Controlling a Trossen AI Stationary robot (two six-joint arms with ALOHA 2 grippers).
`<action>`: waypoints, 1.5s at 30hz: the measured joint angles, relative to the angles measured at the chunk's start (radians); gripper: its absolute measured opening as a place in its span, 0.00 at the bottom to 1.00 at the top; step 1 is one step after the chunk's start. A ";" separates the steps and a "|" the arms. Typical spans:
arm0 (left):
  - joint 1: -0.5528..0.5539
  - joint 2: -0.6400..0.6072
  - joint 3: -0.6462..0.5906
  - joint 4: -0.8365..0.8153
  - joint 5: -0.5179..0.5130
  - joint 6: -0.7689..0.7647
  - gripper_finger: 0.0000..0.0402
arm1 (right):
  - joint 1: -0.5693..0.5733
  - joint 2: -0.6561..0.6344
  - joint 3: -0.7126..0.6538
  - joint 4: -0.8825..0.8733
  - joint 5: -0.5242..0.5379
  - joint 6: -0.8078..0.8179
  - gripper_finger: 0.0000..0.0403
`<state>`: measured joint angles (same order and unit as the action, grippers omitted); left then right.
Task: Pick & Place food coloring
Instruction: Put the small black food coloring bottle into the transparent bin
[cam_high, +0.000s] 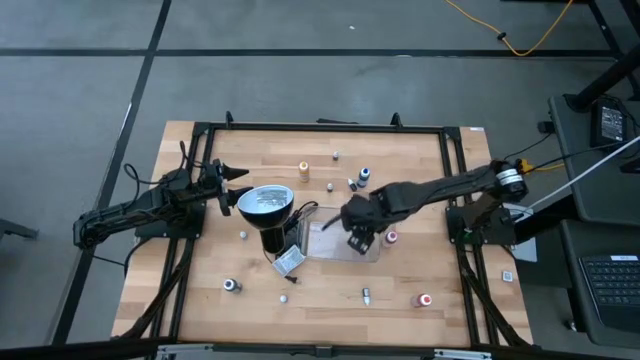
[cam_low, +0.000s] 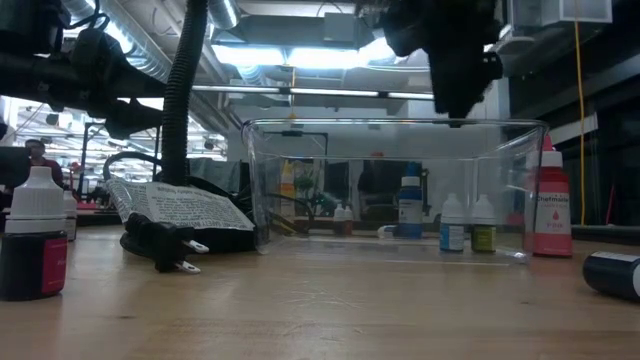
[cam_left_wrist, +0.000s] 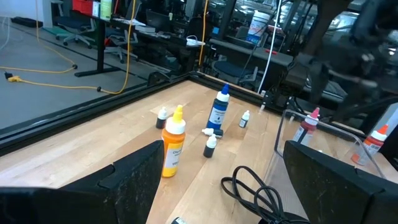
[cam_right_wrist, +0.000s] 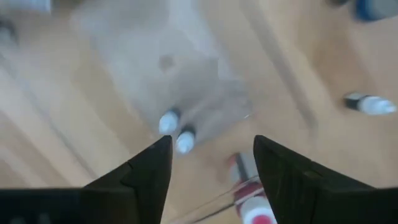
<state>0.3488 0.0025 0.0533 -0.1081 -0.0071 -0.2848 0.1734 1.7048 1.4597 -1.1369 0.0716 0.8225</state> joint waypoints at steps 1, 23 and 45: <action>0.000 0.000 0.000 0.000 0.000 0.000 0.80 | -0.008 -0.014 0.000 0.000 0.015 0.014 0.56; 0.000 0.000 0.000 0.000 0.000 0.000 0.80 | -0.277 -0.263 -0.167 -0.122 0.190 0.177 0.56; 0.000 0.000 0.000 0.000 0.000 0.000 0.80 | -0.358 -0.218 -0.486 0.246 0.111 0.328 0.56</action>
<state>0.3485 0.0025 0.0532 -0.1081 -0.0071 -0.2846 -0.1843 1.4873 0.9742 -0.8910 0.1822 1.1501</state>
